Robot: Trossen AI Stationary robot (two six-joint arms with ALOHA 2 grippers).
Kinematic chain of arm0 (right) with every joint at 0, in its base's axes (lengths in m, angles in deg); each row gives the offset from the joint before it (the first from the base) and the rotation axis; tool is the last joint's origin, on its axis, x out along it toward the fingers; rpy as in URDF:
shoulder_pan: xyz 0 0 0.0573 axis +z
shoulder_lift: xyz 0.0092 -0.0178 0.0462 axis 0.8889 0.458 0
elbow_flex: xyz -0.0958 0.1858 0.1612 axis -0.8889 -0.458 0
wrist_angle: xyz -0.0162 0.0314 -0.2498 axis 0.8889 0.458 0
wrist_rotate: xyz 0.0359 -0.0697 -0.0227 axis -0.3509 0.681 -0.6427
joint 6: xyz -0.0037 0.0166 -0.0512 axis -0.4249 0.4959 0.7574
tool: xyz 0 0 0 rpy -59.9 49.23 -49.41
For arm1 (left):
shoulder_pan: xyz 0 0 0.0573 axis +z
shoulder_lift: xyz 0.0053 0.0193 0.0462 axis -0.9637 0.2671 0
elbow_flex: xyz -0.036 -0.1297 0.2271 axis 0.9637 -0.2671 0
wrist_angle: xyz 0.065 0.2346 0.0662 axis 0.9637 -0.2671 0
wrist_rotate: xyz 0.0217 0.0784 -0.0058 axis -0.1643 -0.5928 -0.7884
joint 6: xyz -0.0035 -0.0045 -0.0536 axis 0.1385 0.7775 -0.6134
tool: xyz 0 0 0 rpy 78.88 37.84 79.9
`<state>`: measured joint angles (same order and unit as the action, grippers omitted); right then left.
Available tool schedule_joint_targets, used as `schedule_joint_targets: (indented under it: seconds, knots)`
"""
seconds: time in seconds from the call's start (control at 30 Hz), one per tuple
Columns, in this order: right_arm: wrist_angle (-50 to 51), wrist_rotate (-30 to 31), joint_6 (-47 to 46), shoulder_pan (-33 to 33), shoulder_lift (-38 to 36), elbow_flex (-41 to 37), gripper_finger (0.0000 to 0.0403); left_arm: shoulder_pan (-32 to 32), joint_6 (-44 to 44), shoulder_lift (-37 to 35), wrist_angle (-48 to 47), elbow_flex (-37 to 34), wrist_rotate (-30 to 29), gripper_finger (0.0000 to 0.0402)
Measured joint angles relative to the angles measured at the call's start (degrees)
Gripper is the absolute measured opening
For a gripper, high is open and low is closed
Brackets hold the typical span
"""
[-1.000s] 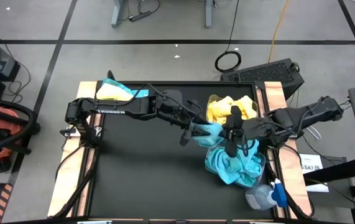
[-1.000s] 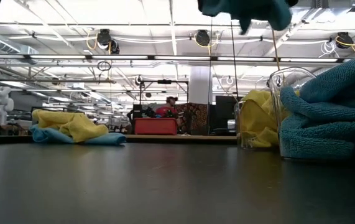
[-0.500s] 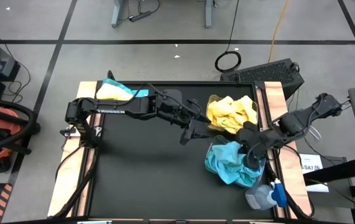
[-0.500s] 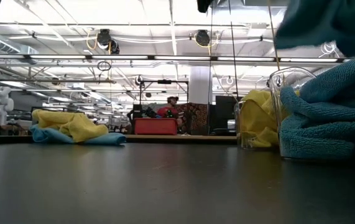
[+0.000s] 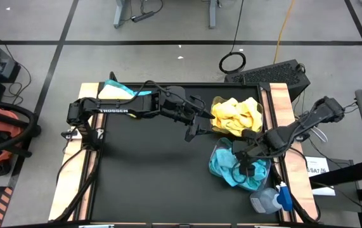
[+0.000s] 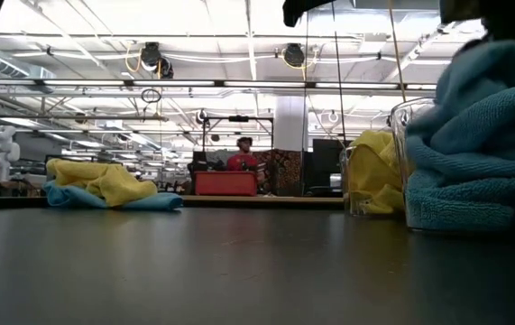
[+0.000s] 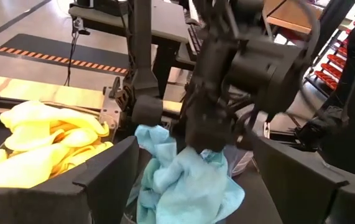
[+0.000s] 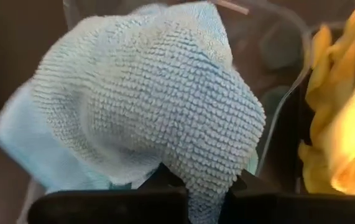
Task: Sort microfiber towel by color & place in baskets
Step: Put the blue microfiber cloth into the bottom transparent bin
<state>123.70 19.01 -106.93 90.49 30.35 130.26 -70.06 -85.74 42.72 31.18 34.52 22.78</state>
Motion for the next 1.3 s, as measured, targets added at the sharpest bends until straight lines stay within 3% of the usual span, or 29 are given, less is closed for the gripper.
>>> schedule_joint_targets:
  seconds: [0.37,0.87,1.0,1.3]
  knots:
    - [-19.8,-1.7,-0.1,-4.3,0.3,-12.8,0.0011,0.4,0.0,0.0,-0.3,0.0,-1.0,0.0325]
    - [-29.0,-2.9,-3.0,-7.2,0.3,-20.0,0.0020,2.0,0.0,0.0,-1.9,0.0,-1.0,0.0325]
    - [-29.0,-3.1,-4.0,-7.2,-0.1,-20.0,0.0063,2.1,0.0,0.0,-1.9,0.0,-1.0,0.0325]
    - [-23.3,-4.9,-5.1,-7.1,-4.5,-14.5,0.0214,2.2,0.0,0.0,-1.8,0.0,-0.7,0.0325]
